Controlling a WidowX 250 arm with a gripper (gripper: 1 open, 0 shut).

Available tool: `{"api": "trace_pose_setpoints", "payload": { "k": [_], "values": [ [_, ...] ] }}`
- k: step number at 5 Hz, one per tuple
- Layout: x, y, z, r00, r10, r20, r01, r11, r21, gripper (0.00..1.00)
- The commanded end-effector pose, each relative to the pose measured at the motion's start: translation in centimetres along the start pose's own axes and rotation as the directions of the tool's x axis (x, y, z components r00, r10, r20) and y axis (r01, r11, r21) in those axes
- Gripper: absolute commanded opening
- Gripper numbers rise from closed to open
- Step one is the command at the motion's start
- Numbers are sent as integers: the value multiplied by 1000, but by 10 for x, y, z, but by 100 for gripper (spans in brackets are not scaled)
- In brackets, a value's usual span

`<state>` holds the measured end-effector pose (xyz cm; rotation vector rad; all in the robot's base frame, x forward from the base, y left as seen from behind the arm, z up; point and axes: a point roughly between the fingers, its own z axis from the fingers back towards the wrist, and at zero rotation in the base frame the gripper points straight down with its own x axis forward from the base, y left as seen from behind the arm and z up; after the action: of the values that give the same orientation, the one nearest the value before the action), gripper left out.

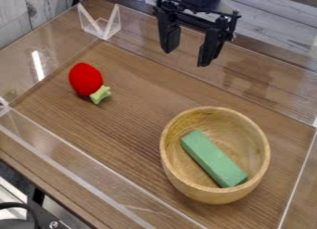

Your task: Move the red object to the right side of the table

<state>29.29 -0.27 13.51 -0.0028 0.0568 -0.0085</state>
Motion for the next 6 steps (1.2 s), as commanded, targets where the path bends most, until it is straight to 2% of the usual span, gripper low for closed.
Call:
{"api": "trace_pose_setpoints", "payload": {
  "k": [1,4,6],
  "values": [
    [2,1,-1,1000,4,0,-4,1000,-3,100],
    [7,5,13,999,13,32,-13,1000,-7,100],
    [3,6,20,999,25,40,-24,1000,-7,100]
  ]
}}
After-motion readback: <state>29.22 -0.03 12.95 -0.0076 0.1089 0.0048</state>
